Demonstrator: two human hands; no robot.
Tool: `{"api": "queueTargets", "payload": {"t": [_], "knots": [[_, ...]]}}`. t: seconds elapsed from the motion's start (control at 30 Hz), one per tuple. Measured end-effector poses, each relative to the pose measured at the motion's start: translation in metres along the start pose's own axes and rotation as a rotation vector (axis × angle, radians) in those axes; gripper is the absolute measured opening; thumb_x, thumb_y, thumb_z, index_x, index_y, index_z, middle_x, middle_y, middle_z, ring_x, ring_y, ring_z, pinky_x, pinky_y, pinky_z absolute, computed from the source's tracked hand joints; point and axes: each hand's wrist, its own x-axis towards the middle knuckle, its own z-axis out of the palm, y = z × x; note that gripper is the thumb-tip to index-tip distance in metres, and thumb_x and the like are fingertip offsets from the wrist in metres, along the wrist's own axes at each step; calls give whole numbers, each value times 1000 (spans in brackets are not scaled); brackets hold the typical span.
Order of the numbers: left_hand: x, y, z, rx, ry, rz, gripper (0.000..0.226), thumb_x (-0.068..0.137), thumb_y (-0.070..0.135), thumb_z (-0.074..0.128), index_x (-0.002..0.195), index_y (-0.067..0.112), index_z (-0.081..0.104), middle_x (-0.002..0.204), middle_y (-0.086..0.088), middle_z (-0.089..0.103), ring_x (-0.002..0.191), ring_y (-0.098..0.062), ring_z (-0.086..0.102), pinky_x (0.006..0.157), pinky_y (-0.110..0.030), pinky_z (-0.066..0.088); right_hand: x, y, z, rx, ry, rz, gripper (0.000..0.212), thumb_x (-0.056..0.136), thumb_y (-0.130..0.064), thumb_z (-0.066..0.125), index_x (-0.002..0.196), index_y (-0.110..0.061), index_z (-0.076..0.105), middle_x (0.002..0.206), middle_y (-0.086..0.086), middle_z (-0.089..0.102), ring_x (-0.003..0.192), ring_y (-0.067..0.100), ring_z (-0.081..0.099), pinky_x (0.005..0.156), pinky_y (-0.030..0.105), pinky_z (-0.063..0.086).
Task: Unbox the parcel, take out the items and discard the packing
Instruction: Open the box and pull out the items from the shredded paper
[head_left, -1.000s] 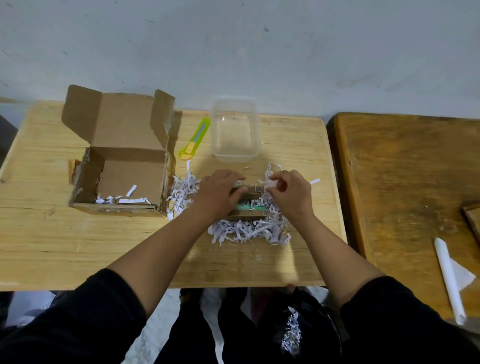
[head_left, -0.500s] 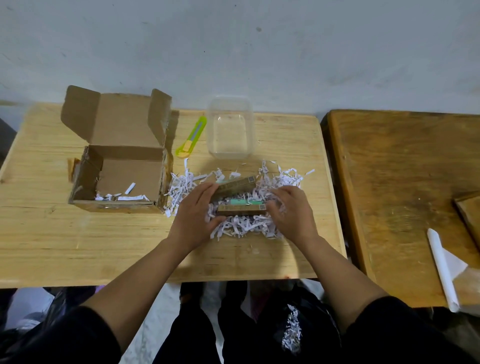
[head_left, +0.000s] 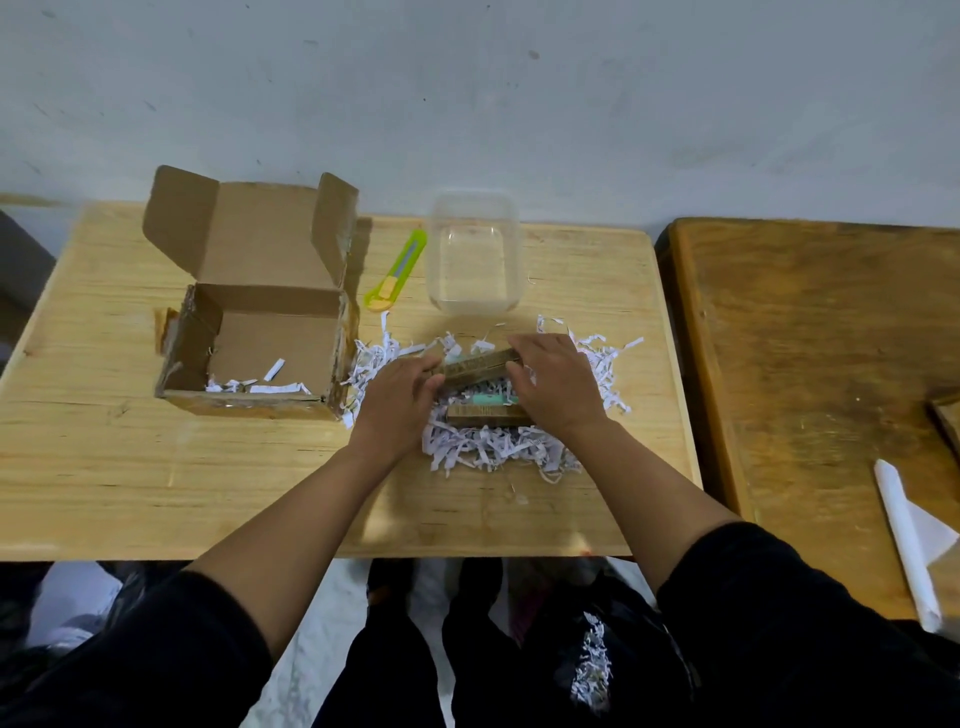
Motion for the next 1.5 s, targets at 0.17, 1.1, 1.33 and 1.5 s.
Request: {"api": "queueTargets", "payload": {"t": [0.17,1.1,1.33,1.5], "knots": [[1,1,-5,-55,-26,-38,24,90,15,57,113,14,62,106,-6,68,99,-22,61,81,-24,41,-12,16,-3,-148,82,183,35,97,-28,35,92,-7,63,84,15,66,97,35,52,75,39,39],[3,-1,-12,-49,-22,28,32,74,9,73,103,11,61,99,-1,70,86,-8,60,72,-17,37,-3,27,-8,104,-71,167,26,85,-14,62,110,-17,68,87,7,72,103,19,49,82,29,46],[2,-2,-13,-41,-8,27,32,74,8,74,103,12,62,99,-1,71,86,-1,56,76,-15,39,-3,29,-17,102,115,125,26,80,-8,63,104,-12,69,97,9,58,101,23,49,79,22,38],[3,-3,-17,-52,-53,16,34,73,11,75,104,16,63,99,5,69,83,0,57,70,-2,36,4,14,-18,139,67,-18,36,72,-35,67,100,-12,71,94,9,60,94,21,50,79,26,37]]}}
